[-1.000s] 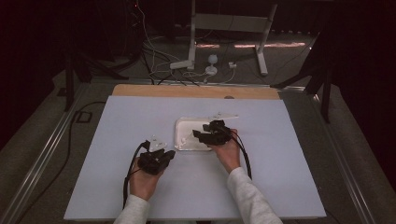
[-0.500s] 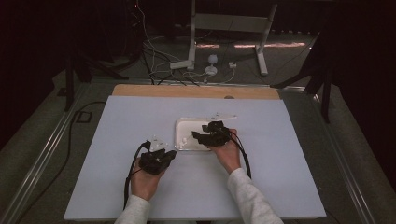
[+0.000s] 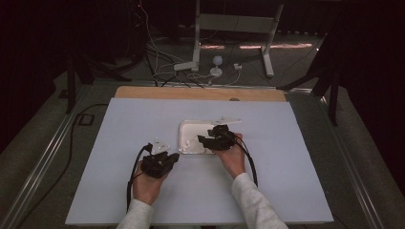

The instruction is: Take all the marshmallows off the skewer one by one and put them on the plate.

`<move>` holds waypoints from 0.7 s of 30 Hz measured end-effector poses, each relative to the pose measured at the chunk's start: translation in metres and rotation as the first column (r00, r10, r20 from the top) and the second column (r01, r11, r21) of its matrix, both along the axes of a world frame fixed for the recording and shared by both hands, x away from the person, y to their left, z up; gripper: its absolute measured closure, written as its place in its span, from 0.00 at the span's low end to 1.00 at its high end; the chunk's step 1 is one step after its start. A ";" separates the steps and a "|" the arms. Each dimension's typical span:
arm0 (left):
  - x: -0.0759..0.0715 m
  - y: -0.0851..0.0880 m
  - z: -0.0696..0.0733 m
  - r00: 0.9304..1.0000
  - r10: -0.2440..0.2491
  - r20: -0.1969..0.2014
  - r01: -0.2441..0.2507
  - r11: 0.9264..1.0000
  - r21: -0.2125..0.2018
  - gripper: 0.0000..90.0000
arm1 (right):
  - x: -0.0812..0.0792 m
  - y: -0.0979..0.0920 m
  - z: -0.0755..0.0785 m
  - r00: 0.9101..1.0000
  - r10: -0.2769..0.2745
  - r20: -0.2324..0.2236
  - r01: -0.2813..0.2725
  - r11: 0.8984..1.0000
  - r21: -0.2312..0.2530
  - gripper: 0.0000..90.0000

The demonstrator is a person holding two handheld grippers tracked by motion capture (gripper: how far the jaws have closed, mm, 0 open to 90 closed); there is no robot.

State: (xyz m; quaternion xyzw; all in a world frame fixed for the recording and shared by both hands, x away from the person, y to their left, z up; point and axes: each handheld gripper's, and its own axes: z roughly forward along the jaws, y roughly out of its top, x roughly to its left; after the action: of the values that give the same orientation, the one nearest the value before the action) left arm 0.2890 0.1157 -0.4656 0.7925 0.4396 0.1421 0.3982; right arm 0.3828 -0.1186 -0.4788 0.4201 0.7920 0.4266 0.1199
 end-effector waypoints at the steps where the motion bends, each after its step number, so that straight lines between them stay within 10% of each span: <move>1: 0.000 0.000 0.000 1.000 0.000 0.000 0.000 1.000 0.000 1.00 | 0.000 0.000 0.000 1.000 0.000 0.000 0.000 1.000 0.000 0.52; 12: -0.001 -0.005 -0.001 1.000 -0.008 0.007 0.008 1.000 0.028 1.00 | -0.024 0.017 0.018 0.994 0.089 0.068 -0.092 0.994 0.057 0.55; 21: -0.003 -0.006 0.002 1.000 -0.003 0.028 0.002 1.000 0.031 1.00 | -0.028 0.035 0.018 0.989 0.124 0.085 -0.123 0.992 -0.017 0.70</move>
State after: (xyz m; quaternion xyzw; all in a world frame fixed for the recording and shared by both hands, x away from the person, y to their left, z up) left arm 0.2860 0.1098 -0.4635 0.7970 0.4309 0.1594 0.3921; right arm 0.3550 -0.0833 -0.4608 0.3505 0.8131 0.4463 0.1296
